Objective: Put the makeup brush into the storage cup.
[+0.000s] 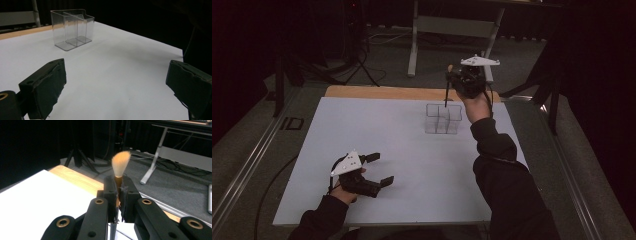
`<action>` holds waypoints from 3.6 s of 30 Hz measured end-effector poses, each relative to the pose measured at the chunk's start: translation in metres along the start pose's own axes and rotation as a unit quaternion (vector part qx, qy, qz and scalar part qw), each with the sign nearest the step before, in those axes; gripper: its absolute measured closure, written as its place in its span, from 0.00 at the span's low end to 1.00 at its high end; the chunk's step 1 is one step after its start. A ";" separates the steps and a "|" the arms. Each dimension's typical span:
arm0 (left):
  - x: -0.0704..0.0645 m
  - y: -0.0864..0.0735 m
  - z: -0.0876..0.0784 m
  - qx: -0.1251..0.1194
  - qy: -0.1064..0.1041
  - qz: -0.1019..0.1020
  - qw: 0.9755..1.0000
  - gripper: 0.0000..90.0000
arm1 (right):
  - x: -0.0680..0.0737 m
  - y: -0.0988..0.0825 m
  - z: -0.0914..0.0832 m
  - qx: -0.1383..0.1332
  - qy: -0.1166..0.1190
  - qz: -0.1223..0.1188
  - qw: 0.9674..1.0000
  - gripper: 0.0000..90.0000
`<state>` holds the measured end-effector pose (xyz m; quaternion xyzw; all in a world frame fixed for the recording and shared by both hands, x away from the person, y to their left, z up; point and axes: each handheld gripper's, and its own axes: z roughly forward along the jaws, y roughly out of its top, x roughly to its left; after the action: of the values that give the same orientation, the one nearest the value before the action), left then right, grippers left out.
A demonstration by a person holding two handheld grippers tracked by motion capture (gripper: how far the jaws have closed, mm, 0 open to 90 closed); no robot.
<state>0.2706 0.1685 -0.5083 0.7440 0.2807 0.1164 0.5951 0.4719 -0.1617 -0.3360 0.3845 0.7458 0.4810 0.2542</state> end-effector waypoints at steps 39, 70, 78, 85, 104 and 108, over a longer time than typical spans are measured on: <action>0.000 -0.002 0.003 0.003 0.002 -0.003 1.000 0.04 | -0.007 -0.060 0.053 0.068 -0.016 0.038 0.997 0.94; -0.002 -0.001 0.001 0.000 0.010 -0.010 1.000 0.02 | 0.003 -0.053 0.031 0.103 0.040 0.066 0.992 0.09; -0.001 -0.002 -0.002 0.000 0.012 -0.013 1.000 0.02 | 0.011 -0.055 0.019 0.095 0.050 0.056 0.993 0.09; -0.001 -0.002 -0.003 -0.001 0.014 -0.012 1.000 0.02 | 0.018 -0.062 0.006 0.089 0.058 0.050 0.993 0.09; -0.001 -0.001 -0.002 0.001 0.011 -0.009 1.000 0.02 | 0.031 -0.099 -0.030 0.086 0.104 0.028 0.990 0.10; -0.002 -0.001 -0.003 0.001 0.014 -0.010 1.000 0.02 | 0.034 -0.107 -0.037 0.089 0.112 0.017 0.990 0.10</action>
<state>0.2674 0.1703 -0.5084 0.7403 0.2963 0.1204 0.5913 0.3898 -0.1792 -0.4186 0.3617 0.8027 0.4572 0.1260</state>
